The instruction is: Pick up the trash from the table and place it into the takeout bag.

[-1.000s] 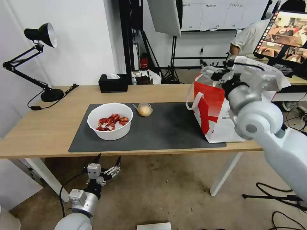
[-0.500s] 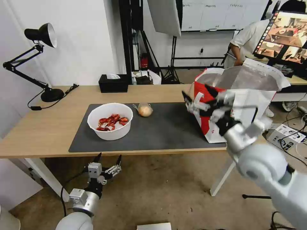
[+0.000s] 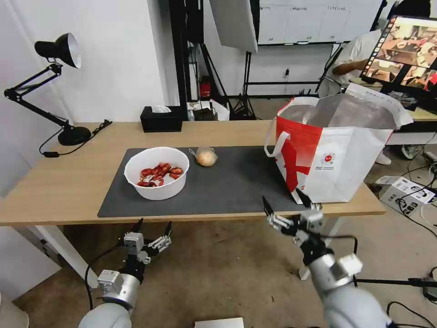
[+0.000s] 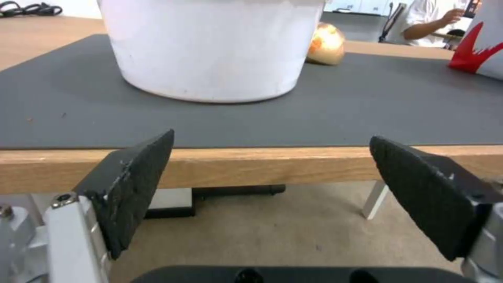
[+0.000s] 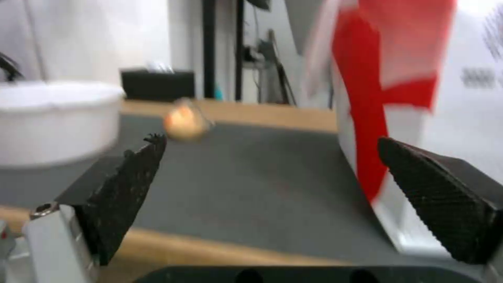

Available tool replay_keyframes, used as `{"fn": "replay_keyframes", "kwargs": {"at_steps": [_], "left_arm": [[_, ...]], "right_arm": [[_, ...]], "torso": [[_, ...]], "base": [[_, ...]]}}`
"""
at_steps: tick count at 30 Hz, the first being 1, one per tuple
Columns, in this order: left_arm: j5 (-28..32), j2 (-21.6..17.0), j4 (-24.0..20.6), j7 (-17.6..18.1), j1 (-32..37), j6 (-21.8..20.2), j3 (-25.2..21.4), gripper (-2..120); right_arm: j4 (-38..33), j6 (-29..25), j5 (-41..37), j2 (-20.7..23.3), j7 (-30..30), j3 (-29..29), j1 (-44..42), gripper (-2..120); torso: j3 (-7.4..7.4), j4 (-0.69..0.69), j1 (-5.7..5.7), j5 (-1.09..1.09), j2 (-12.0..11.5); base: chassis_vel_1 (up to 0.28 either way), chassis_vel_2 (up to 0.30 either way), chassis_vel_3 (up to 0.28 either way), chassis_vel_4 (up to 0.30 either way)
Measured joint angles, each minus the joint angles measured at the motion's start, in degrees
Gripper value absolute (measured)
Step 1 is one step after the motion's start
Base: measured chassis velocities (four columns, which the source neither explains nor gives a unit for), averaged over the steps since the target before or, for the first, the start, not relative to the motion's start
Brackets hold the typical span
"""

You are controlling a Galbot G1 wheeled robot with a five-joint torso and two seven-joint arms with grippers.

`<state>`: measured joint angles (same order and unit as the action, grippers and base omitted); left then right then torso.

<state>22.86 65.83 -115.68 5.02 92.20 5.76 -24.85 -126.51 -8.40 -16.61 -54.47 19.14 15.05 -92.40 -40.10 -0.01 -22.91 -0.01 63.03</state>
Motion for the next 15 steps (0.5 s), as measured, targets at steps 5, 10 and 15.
{"fn": "replay_keyframes", "kwargs": {"at_steps": [5,10,15], "left_arm": [[-0.1,0.0,0.1,0.0,0.0,0.3,0.0,100],[-0.3,0.1,0.1,-0.1,0.3,0.4,-0.1,100],[-0.5,0.1,-0.1,-0.1,0.6,0.4,-0.3,100]], "right_arm": [[0.1,-0.1,1.7,-1.0,1.5,-0.3,-2.2,100],[0.0,0.3,1.9,-1.6,3.2,-0.3,-3.3,100],[-0.4,2.9,2.1,-2.3,6.3,-0.4,-3.8,100]], "torso": [[0.00,0.00,0.00,0.00,0.0],[0.00,0.00,-0.01,0.00,0.0],[0.00,0.01,-0.01,0.00,0.0]], "base": [[0.000,0.000,0.000,0.000],[0.000,0.000,0.000,0.000],[0.000,0.000,0.000,0.000]]}}
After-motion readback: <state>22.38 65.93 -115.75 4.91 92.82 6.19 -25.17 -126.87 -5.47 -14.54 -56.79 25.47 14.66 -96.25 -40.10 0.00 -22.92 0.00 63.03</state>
